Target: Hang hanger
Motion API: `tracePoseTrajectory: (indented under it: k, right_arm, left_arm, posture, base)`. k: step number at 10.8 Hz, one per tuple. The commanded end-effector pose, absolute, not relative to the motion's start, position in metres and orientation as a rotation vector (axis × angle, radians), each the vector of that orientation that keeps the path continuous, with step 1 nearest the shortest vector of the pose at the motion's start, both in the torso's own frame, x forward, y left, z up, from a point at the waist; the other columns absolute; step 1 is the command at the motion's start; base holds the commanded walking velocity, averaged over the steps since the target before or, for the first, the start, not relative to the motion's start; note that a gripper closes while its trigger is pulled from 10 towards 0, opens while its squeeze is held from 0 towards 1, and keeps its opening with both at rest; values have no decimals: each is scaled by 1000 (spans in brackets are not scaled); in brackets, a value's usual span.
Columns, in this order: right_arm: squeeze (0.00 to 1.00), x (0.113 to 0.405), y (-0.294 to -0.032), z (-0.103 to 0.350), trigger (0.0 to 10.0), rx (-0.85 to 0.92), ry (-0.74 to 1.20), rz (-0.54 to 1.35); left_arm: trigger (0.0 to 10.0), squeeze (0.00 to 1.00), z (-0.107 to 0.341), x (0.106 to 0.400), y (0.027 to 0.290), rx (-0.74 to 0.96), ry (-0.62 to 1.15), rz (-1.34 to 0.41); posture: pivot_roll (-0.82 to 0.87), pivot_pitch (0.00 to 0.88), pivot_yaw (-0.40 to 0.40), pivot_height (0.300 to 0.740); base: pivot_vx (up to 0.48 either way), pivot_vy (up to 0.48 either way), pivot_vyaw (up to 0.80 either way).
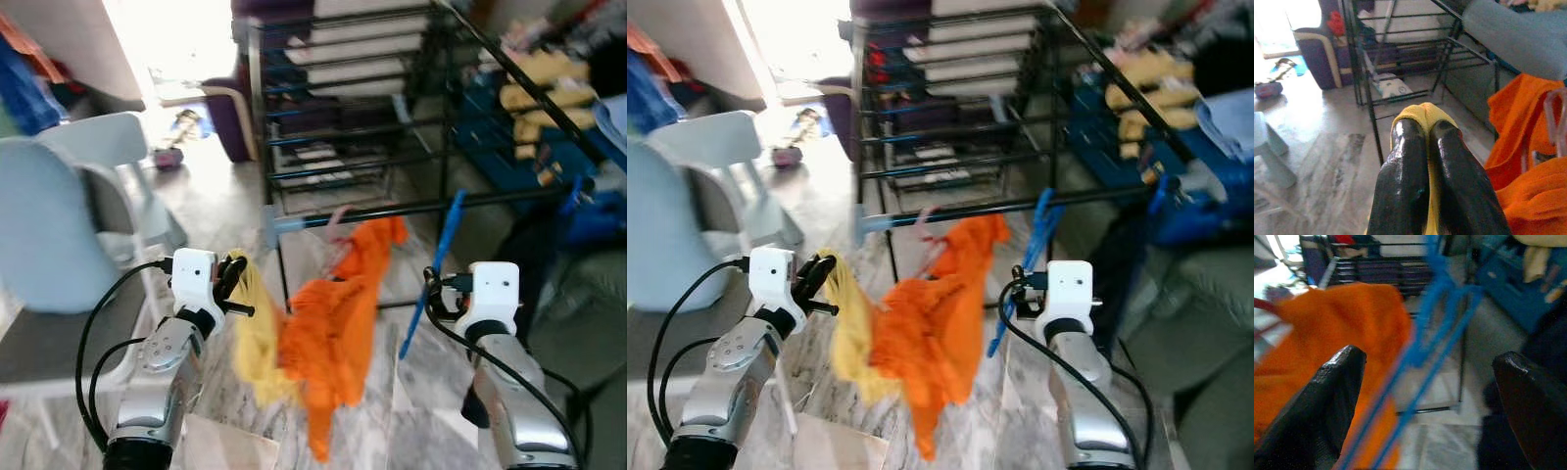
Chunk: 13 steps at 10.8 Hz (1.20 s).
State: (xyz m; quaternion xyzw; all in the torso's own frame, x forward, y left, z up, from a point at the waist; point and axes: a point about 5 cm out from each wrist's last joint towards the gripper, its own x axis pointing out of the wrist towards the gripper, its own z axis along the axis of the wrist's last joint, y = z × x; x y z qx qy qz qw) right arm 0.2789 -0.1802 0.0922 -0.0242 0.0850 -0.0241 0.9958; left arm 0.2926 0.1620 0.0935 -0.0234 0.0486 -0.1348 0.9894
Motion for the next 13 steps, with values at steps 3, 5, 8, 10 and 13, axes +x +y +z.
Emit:
tracePoseTrajectory:
  k: [3, 5, 8, 10, 13]
  right_arm:
    - [0, 284, -147, 101, 10000, 20, 178, 91]
    - [0, 280, -160, 86, 10000, -22, 288, -18]
    - [0, 273, -188, 70, 10000, -58, 409, -145]
    - [0, 272, -205, 70, 10000, -128, 433, -214]
    - [0, 277, -210, 78, 10000, -119, 395, -233]
  left_arm:
    - [10000, 0, 100, 295, 167, -21, 78, -257]
    - [10000, 0, 99, 295, 164, -20, 86, -281]
    - [10000, 0, 97, 293, 160, -31, 101, -312]
    - [10000, 0, 96, 293, 158, -36, 110, -322]
    - [10000, 0, 95, 293, 155, -40, 114, -330]
  posture:
    - [-186, 0, 75, 740]
    - [-185, 0, 78, 740]
    - [-192, 0, 83, 740]
    - [-197, 0, 82, 740]
    - [-199, 0, 83, 740]
  base:
    - [0, 0, 0]
    - [0, 0, 0]
    - [0, 0, 0]
    - [0, 0, 0]
    - [0, 0, 0]
